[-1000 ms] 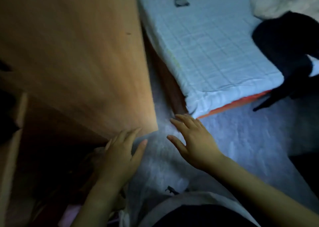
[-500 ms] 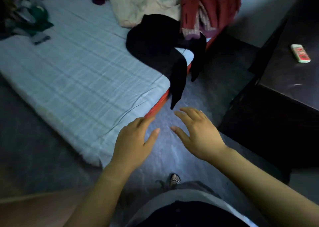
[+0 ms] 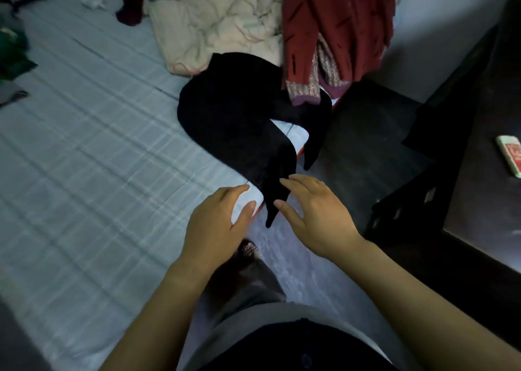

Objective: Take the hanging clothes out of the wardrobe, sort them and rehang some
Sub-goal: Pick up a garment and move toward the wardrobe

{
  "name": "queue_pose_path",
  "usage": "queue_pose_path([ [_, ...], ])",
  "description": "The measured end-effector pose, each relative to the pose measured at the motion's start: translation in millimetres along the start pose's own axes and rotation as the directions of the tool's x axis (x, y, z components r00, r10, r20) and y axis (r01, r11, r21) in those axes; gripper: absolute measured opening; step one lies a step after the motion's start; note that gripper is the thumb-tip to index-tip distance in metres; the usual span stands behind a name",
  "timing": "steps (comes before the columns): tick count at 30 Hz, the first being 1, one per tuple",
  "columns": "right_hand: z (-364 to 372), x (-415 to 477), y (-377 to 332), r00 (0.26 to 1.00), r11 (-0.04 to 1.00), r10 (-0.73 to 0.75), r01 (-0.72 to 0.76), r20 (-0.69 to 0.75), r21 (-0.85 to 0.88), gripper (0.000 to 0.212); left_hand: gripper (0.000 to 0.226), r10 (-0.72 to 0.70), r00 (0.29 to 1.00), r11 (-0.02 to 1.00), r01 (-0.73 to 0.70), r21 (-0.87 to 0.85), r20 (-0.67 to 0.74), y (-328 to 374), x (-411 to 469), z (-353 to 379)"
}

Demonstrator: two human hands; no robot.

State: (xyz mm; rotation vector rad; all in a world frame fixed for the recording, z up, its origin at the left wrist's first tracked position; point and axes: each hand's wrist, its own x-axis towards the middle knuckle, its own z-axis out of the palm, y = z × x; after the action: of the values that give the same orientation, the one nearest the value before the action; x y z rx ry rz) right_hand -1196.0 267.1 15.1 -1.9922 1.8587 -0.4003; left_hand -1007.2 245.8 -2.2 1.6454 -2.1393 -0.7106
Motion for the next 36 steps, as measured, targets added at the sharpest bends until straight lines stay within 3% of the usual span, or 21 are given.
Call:
queue_pose_path([
  [5, -32, 133, 8, 0.999, 0.999, -0.033, 0.032, 0.02, 0.015, 0.052, 0.068, 0.001, 1.0, 0.994, -0.001, 0.114, -0.002, -24, 130, -35],
  [12, -52, 283, 40, 0.996, 0.996, -0.082, 0.082, 0.016, 0.033, 0.065, 0.048, -0.11, 0.994, 0.992, 0.109, 0.07, 0.009, -52, 275, -44],
  [15, -51, 350, 64, 0.989, 0.993, -0.115, 0.111, 0.094, 0.045, 0.05, 0.046, -0.15, 0.989, 0.988, 0.15, 0.039, 0.002, -62, 331, -34],
  [18, -42, 434, 91, 0.956, 0.976, -0.216, 0.213, 0.201, 0.034, 0.049, 0.044, -0.258, 0.966, 0.966, 0.258, 0.003, -0.001, -78, 384, -18],
  [23, -20, 582, 118, 0.826, 0.924, -0.361, 0.379, 0.433, 0.047, 0.049, 0.055, -0.562, 0.826, 0.821, 0.562, -0.104, 0.027, -118, 456, 5],
  [28, 38, 709, 121, 0.693, 0.834, -0.487, 0.55, 0.531, 0.046, 0.05, 0.038, -0.764, 0.645, 0.633, 0.757, -0.162, 0.034, -173, 507, 36],
  [31, 82, 763, 117, 0.697, 0.82, -0.504, 0.572, 0.509, 0.028, 0.051, 0.038, -0.829, 0.558, 0.547, 0.818, -0.181, 0.016, -205, 529, 52],
  [36, 144, 820, 120, 0.744, 0.834, -0.491, 0.552, 0.453, -0.003, 0.056, 0.047, -0.824, 0.534, 0.557, 0.825, -0.098, -0.189, -263, 571, 66],
])
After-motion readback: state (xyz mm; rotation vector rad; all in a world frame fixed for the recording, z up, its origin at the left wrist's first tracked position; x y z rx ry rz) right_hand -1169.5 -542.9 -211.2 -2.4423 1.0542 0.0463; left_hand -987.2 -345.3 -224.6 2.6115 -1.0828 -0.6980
